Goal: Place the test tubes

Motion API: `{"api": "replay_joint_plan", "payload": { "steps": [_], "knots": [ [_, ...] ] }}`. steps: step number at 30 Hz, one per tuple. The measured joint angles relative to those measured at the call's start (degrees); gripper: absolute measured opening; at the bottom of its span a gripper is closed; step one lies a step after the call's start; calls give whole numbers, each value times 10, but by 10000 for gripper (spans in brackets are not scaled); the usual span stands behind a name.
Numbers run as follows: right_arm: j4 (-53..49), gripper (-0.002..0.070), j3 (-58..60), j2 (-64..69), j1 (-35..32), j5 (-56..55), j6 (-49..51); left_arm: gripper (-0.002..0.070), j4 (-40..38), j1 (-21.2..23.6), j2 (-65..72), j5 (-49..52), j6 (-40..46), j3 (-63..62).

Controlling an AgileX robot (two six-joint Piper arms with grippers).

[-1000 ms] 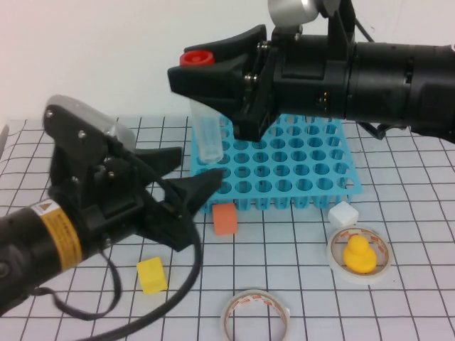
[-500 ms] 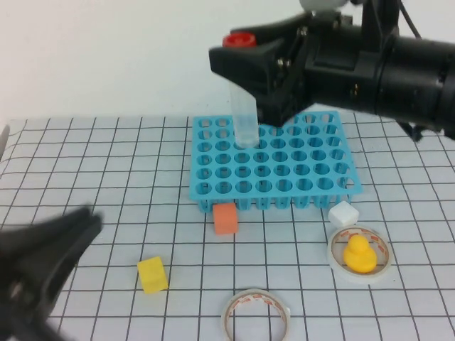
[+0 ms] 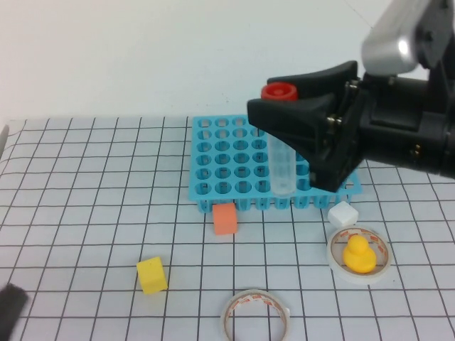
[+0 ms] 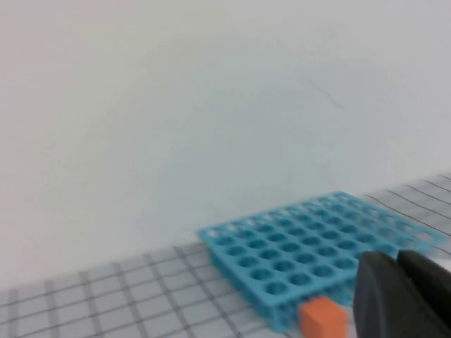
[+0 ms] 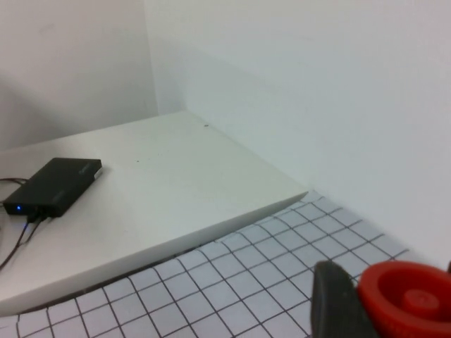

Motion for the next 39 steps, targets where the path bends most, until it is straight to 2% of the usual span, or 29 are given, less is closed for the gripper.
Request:
{"api": "replay_joint_plan", "payload": {
  "steps": [4,8,23,26,28,30,36,38,39],
  "knots": [
    [0,280,9,-9,0,0,0,0,0,0,-5,53,-1,-1],
    [0,280,9,-9,0,-8,0,0,-1,0,-5,60,-1,-1],
    [1,280,10,14,0,-67,-11,0,-2,0,-5,15,-2,0],
    [-58,280,13,14,0,-70,17,0,-2,0,-5,-4,-2,0],
    [-148,280,14,15,0,-77,125,0,-2,0,-5,-18,-2,0],
    [-283,280,14,18,0,-97,299,0,-2,0,-5,-31,-2,0],
    [-817,280,10,56,19,-259,979,0,-1,0,-5,-63,-2,0],
    [-986,280,9,88,22,-344,1162,0,0,0,-5,-74,-2,0],
    [-1045,280,9,108,23,-384,1217,0,0,0,-5,-81,-2,0]
  ]
}}
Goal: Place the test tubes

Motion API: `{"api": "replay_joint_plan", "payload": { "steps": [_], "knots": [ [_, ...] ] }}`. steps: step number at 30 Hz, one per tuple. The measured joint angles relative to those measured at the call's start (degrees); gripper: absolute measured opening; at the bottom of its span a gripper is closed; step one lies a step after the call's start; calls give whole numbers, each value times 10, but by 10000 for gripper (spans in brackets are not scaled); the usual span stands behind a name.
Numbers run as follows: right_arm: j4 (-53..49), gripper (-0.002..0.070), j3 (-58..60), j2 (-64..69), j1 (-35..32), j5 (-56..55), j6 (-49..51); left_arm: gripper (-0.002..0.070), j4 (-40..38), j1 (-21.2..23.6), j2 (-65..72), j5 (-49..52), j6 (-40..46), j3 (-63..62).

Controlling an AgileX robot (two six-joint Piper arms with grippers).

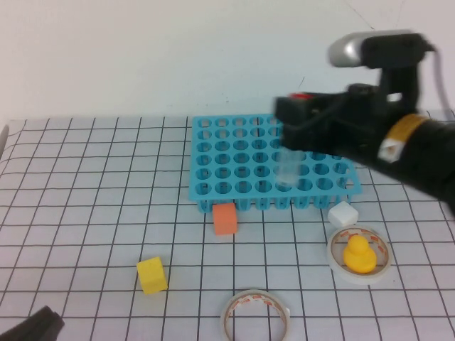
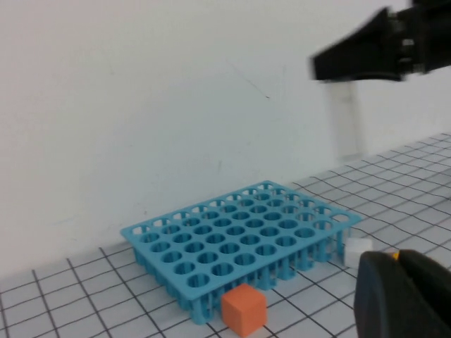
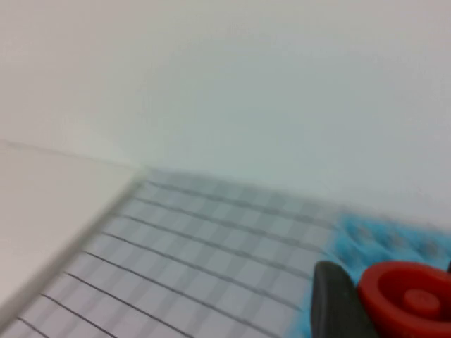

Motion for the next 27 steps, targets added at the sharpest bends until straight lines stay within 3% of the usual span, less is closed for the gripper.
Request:
{"api": "replay_joint_plan", "payload": {
  "steps": [2,4,10,27],
  "knots": [
    [-107,280,-6,45,0,-97,74,0,0,0,0,-11,0,0],
    [-166,280,-19,86,3,-171,85,0,1,0,0,-22,0,0],
    [-185,280,-82,198,8,-301,-17,0,3,0,0,-58,0,0],
    [100,280,-298,389,56,-271,-278,-1,6,0,0,-119,0,0]
  ]
}}
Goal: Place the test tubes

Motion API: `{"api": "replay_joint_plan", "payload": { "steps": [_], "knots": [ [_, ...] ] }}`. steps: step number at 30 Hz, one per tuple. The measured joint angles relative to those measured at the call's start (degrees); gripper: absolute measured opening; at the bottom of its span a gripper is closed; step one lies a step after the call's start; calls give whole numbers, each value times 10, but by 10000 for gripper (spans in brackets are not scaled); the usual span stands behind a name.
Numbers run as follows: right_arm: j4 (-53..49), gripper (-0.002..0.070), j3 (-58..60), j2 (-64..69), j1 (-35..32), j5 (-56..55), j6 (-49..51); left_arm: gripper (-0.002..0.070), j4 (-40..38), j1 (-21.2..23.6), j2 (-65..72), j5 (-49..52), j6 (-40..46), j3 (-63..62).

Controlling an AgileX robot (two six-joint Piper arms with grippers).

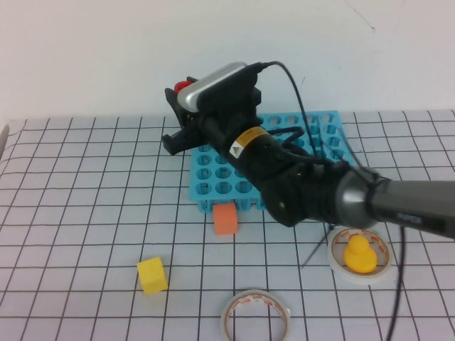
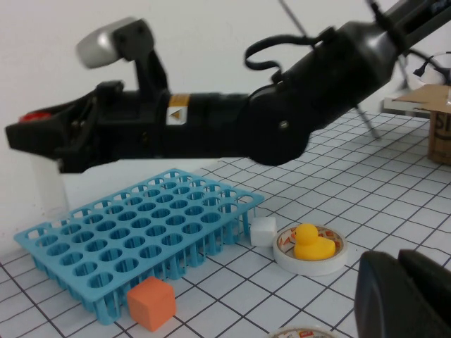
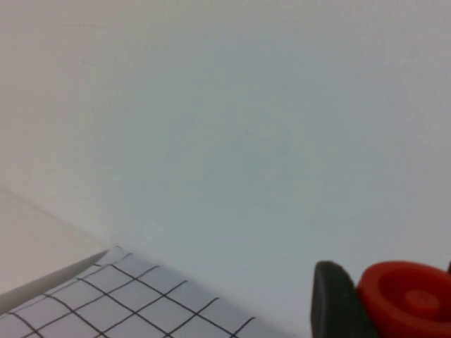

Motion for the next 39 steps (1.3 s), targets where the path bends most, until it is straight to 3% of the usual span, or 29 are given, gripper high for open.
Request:
{"api": "replay_joint_plan", "payload": {
  "steps": [10,39],
  "knots": [
    [95,280,-78,83,1,29,-117,-1,0,0,0,-1,-1,0],
    [121,280,-79,117,-6,-4,-99,-1,1,0,0,-1,-1,0]
  ]
}}
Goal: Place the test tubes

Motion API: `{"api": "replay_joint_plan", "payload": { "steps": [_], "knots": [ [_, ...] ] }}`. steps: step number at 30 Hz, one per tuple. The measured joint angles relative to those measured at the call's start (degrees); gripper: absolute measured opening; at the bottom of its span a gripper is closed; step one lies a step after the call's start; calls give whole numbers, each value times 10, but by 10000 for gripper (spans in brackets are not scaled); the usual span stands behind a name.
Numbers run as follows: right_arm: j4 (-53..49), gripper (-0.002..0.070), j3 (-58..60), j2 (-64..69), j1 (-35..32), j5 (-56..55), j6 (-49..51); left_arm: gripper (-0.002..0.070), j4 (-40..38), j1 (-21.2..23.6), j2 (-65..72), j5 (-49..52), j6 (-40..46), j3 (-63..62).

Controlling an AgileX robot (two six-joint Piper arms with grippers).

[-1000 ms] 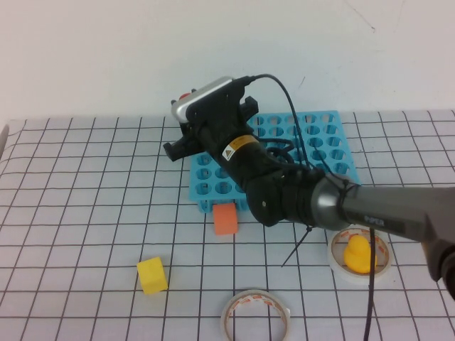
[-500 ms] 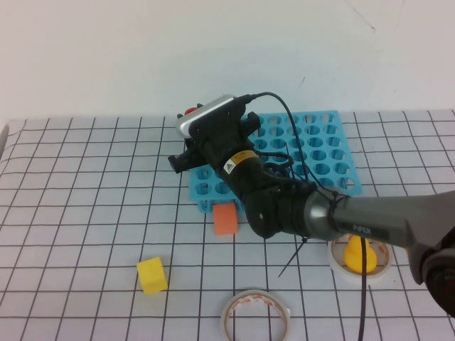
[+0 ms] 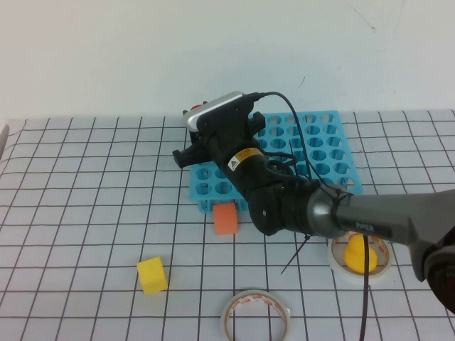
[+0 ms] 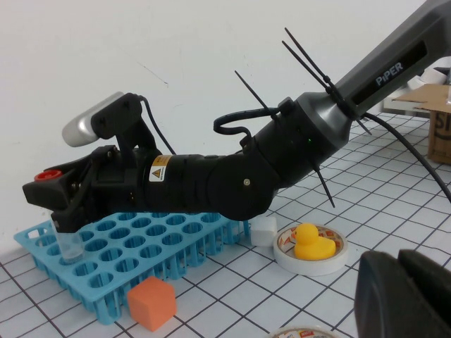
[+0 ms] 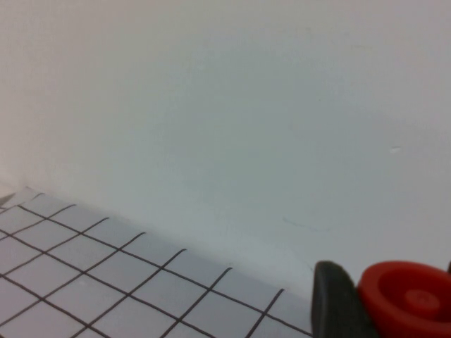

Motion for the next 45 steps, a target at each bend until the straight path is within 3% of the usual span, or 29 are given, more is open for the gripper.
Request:
{"api": "replay_joint_plan", "payload": {
  "steps": [45],
  "knots": [
    [14,280,-1,11,3,-24,18,-1,0,0,0,-4,0,0]
  ]
}}
